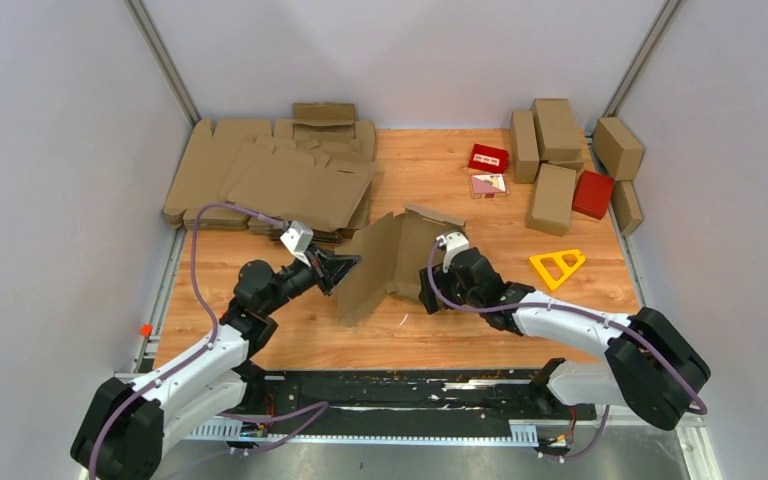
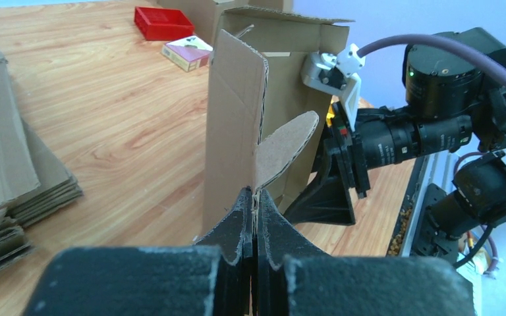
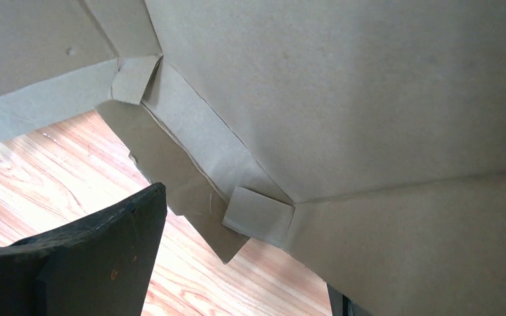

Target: Fold the paper box

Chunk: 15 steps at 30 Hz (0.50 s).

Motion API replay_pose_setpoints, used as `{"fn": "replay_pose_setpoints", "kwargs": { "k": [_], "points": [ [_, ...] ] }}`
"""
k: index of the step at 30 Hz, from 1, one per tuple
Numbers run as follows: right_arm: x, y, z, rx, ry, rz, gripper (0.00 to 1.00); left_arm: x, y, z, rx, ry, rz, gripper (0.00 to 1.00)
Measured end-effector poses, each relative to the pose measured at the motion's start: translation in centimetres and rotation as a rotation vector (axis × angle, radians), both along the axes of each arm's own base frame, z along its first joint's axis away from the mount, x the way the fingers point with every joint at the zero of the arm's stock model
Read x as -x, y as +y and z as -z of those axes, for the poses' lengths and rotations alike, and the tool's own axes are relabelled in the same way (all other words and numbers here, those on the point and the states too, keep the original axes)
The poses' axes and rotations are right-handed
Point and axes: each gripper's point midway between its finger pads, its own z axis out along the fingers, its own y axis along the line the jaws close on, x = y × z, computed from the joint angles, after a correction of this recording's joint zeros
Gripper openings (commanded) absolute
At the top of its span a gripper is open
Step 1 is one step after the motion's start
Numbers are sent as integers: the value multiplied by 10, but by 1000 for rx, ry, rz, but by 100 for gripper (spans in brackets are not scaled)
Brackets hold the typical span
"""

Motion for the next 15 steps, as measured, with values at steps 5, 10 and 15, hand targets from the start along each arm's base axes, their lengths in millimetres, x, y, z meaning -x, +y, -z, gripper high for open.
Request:
{"fn": "replay_pose_setpoints", "kwargs": {
  "k": [5,10,15],
  "points": [
    [2,0,8,44,-6,9,75,3,-7,-1,26,13,43,1],
    [2,-1,17,126,-17,28,76,4,-8,-2,37,21,54,1],
    [10,8,23,209,-35,1,80,4,-9,-3,43,21,56,1]
  ]
}}
